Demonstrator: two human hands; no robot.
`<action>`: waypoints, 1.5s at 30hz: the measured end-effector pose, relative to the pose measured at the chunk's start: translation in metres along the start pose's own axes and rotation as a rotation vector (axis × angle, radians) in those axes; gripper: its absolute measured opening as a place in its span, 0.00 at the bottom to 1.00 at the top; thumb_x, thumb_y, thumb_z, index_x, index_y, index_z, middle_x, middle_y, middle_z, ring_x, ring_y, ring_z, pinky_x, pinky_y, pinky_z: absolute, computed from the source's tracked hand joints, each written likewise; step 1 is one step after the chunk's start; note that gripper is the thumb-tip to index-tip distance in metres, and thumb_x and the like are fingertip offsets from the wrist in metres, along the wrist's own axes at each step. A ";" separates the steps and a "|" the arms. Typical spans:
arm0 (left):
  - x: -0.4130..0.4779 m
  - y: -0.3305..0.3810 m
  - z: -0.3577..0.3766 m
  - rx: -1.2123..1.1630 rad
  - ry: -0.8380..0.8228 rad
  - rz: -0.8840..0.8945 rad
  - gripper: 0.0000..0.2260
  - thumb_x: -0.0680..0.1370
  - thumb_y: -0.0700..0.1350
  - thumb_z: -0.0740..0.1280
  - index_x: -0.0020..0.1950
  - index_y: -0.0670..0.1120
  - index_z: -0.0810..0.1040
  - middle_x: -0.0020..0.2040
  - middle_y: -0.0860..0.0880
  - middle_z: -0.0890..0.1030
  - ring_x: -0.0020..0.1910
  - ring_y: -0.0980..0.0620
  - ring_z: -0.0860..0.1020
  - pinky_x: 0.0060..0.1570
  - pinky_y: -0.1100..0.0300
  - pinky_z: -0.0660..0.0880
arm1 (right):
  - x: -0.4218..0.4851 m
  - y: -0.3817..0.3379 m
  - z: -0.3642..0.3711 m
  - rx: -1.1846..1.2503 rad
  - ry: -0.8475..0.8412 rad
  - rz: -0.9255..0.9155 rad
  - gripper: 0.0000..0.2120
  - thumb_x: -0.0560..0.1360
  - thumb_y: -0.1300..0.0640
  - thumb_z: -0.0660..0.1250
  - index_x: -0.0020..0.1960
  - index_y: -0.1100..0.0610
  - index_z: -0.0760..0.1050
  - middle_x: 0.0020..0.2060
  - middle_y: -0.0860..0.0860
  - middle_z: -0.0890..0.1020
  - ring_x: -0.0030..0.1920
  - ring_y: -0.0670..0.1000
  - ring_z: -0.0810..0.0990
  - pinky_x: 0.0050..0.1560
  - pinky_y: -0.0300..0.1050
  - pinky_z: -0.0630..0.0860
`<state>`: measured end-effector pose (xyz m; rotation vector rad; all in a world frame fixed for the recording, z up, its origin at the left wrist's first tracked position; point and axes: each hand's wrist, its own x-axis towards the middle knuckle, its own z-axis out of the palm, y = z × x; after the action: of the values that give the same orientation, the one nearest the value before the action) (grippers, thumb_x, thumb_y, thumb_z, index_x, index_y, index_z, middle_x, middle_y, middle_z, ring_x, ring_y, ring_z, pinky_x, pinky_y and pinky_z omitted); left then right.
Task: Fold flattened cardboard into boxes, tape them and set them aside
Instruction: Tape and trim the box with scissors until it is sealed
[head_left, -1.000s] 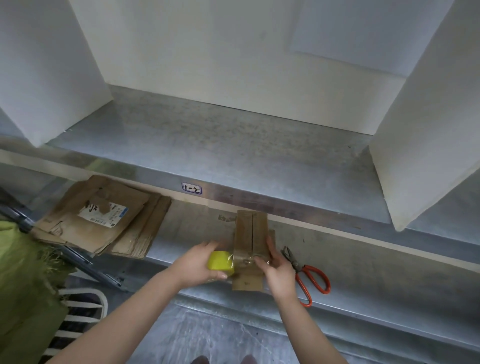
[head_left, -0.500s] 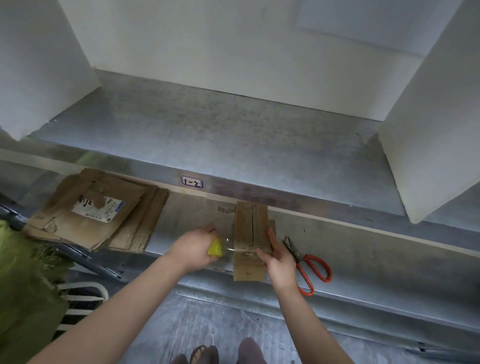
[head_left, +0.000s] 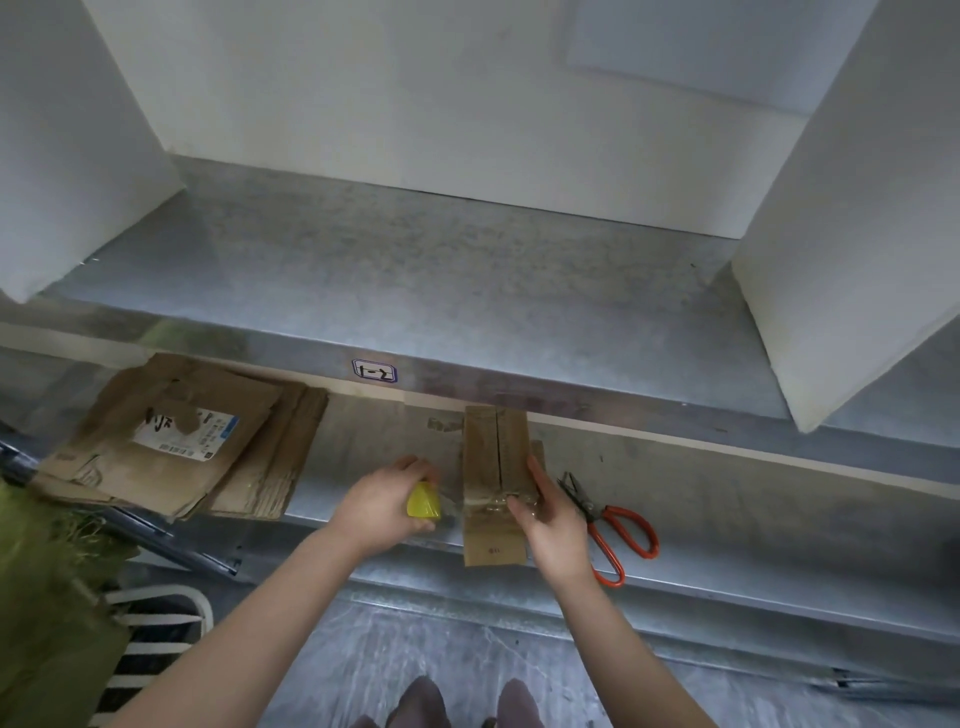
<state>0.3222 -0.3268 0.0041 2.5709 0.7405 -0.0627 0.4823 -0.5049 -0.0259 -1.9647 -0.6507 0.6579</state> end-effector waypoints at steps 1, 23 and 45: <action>0.001 0.001 0.001 0.007 0.009 -0.004 0.21 0.67 0.54 0.75 0.56 0.53 0.72 0.55 0.56 0.74 0.49 0.50 0.78 0.41 0.58 0.73 | -0.002 0.000 -0.001 -0.078 0.017 -0.048 0.28 0.76 0.48 0.68 0.74 0.45 0.65 0.67 0.47 0.75 0.67 0.48 0.73 0.63 0.35 0.68; -0.004 0.010 0.005 0.029 -0.027 -0.078 0.23 0.66 0.54 0.77 0.57 0.54 0.74 0.58 0.56 0.75 0.54 0.51 0.76 0.47 0.59 0.71 | -0.003 0.120 -0.081 -0.993 0.134 -0.045 0.24 0.68 0.45 0.74 0.54 0.62 0.80 0.44 0.58 0.82 0.42 0.61 0.81 0.39 0.53 0.76; -0.011 -0.008 0.003 -0.116 -0.031 0.040 0.20 0.61 0.53 0.78 0.47 0.57 0.72 0.49 0.57 0.74 0.50 0.53 0.74 0.48 0.57 0.73 | -0.127 0.052 -0.029 -0.896 0.527 -0.102 0.13 0.66 0.50 0.74 0.43 0.55 0.74 0.23 0.48 0.76 0.25 0.53 0.78 0.35 0.44 0.62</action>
<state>0.3091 -0.3269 -0.0002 2.4675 0.6615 -0.0450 0.4197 -0.6301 -0.0367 -2.7361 -0.7686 -0.3049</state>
